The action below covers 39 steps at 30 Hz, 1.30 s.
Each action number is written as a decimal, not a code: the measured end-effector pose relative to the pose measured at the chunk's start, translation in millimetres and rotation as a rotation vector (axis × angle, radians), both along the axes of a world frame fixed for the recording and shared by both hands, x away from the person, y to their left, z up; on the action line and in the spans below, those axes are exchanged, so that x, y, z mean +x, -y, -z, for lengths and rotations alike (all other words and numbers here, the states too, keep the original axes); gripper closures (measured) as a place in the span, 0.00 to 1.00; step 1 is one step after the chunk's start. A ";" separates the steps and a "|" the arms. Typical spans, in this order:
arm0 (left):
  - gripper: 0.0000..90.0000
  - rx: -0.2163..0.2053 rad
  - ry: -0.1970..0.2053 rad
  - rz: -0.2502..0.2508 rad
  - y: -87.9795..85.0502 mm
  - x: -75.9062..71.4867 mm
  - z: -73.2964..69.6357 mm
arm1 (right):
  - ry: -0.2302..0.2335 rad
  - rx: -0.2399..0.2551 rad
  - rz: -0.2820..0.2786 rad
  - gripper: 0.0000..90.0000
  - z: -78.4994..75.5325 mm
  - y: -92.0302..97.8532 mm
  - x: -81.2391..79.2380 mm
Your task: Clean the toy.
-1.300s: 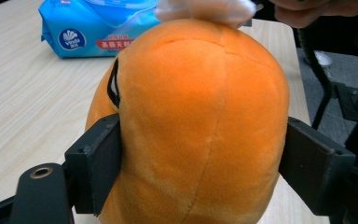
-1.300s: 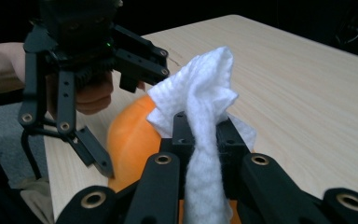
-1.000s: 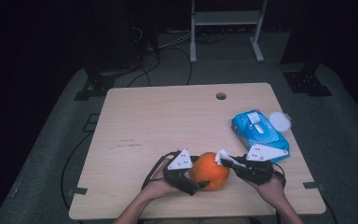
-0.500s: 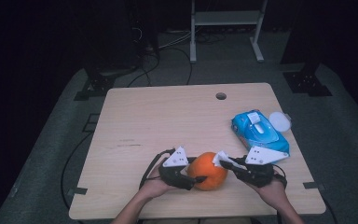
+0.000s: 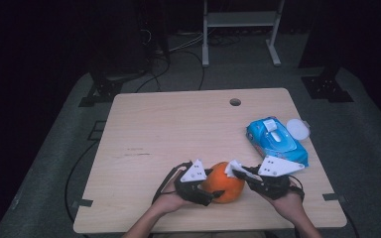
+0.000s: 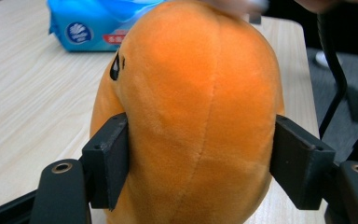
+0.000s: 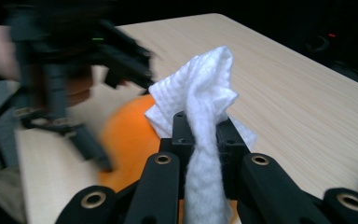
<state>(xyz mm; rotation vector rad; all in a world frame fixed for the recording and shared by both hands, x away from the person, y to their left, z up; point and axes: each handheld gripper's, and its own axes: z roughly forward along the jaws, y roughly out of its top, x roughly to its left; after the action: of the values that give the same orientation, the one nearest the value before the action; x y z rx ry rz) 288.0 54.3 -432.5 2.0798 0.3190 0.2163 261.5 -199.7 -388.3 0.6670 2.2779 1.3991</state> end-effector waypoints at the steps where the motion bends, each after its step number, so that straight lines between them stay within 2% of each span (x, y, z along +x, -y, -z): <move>1: 0.31 0.004 0.003 -0.006 1.0 -0.4 -0.7 | -0.006 0.008 0.006 0.90 1.4 3.5 2.3; 2: 0.31 0.005 0.002 -0.010 1.4 0.0 -1.0 | -0.018 0.019 0.004 0.90 2.5 4.9 2.8; 4: 0.31 -0.001 -0.002 -0.017 1.7 0.7 -0.8 | -0.012 0.013 0.000 0.90 2.4 3.6 1.3; 5: 0.31 -0.017 -0.014 -0.025 2.1 2.8 0.1 | -0.017 0.011 -0.047 0.90 -0.7 -4.5 -4.7; 7: 0.30 -0.015 -0.012 -0.018 2.8 3.2 0.8 | 0.002 -0.017 -0.071 0.90 -2.4 -13.3 -8.8; 9: 0.27 -0.028 -0.006 -0.006 1.6 2.8 1.6 | 0.021 -0.045 -0.067 0.89 -2.1 -16.1 -8.2; 11: 0.23 -0.035 0.000 -0.001 1.1 2.4 2.4 | 0.010 -0.037 -0.061 0.89 -1.4 -13.1 -5.4; 12: 0.24 -0.037 0.011 0.006 0.4 2.2 3.2 | -0.011 -0.013 -0.033 0.89 0.9 -2.9 1.0; 15: 0.27 -0.037 0.017 0.002 2.9 1.6 3.2 | -0.017 -0.005 -0.009 0.89 1.1 2.0 1.8; 17: 0.30 -0.017 0.019 0.003 6.0 0.9 3.0 | -0.020 -0.005 -0.017 0.89 -0.7 -1.4 -2.0; 18: 0.31 -0.011 0.023 0.007 7.1 0.2 3.4 | -0.016 -0.005 -0.044 0.89 -1.2 -8.9 -5.2; 20: 0.31 0.020 0.064 0.015 13.7 -6.5 4.5 | -0.019 -0.013 -0.084 0.89 -0.8 -17.9 -7.5; 21: 0.31 0.038 0.085 0.020 15.9 -9.3 4.6 | -0.009 -0.044 -0.091 0.89 0.1 -23.3 -9.3; 23: 0.31 0.038 0.102 0.018 16.4 -11.4 4.2 | 0.010 -0.099 -0.087 0.89 -0.7 -26.2 -10.4; 25: 0.33 0.025 0.092 0.017 15.7 -10.1 4.2 | 0.012 -0.106 -0.059 0.89 -4.0 -17.4 -6.8; 29: 0.32 0.019 0.094 0.022 13.9 -9.0 5.7 | 0.002 -0.098 0.014 0.89 -2.7 5.1 0.7; 31: 0.32 0.017 0.090 0.022 13.3 -8.6 5.8 | -0.013 -0.099 0.032 0.89 -2.1 12.7 2.4; 33: 0.32 0.041 0.113 0.038 16.5 -10.6 6.0 | -0.041 -0.056 0.013 0.89 -1.0 13.8 2.5; 35: 0.32 0.073 0.146 0.062 19.2 -14.3 6.7 | -0.045 -0.057 -0.008 0.89 -0.3 7.4 0.4; 39: 0.32 0.084 0.167 0.075 20.8 -17.8 8.3 | -0.055 -0.048 -0.018 0.89 0.6 1.4 3.3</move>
<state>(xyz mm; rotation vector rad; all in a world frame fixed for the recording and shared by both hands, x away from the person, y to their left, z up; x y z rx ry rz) 270.2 33.5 -440.8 2.1353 0.1325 0.3617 264.7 -201.1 -388.9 0.6793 2.3573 1.3453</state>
